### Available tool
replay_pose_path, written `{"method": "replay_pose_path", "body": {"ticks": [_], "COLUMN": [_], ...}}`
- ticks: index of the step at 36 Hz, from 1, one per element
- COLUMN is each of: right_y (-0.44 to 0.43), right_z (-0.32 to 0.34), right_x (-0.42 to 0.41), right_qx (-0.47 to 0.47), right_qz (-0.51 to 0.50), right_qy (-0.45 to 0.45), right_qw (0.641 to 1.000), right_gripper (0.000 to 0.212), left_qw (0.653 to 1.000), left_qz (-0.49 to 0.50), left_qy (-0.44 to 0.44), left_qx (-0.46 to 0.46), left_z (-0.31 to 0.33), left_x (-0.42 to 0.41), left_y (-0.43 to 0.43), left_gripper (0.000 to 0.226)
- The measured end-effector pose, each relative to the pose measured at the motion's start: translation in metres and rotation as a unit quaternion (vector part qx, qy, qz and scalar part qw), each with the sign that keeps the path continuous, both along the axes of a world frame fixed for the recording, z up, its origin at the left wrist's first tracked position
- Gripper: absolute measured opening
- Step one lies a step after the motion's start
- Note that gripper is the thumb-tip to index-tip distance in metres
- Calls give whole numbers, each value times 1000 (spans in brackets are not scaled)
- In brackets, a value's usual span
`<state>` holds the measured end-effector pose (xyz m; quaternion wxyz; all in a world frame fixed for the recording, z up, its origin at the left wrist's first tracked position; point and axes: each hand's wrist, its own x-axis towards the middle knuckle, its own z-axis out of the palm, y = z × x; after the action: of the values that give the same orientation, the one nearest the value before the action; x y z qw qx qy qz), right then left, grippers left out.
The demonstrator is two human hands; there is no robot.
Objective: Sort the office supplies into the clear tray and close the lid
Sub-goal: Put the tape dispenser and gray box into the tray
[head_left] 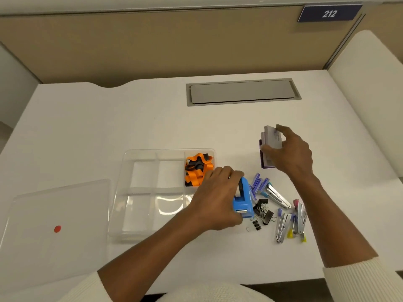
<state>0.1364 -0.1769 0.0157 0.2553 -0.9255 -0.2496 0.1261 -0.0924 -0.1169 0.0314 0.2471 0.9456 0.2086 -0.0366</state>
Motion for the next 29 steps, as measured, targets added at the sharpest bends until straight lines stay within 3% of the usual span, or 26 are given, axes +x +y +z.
{"method": "replay_pose_path", "body": {"ticks": [6, 10, 13, 21, 29], "right_y": [20, 29, 34, 66, 118], "right_z": [14, 14, 14, 18, -4], "right_x": [-28, -42, -57, -102, -187], "right_qx": [28, 89, 126, 157, 129], "right_qz": [-20, -46, -41, 15, 102], "right_qy": [39, 126, 137, 152, 143], "right_qw": [999, 987, 982, 976, 976], "right_gripper": [74, 74, 76, 75, 71], "left_qw": [991, 983, 978, 975, 984], "left_qz": [95, 150, 175, 209, 142], "left_qy": [-93, -107, -114, -62, 29], "left_qx": [-12, -13, -8, 44, 99], "left_z": [26, 28, 25, 1, -18], "left_x": [-49, -84, -109, -155, -165], "left_y": [51, 84, 104, 152, 197], "left_gripper": [89, 94, 92, 92, 95]}}
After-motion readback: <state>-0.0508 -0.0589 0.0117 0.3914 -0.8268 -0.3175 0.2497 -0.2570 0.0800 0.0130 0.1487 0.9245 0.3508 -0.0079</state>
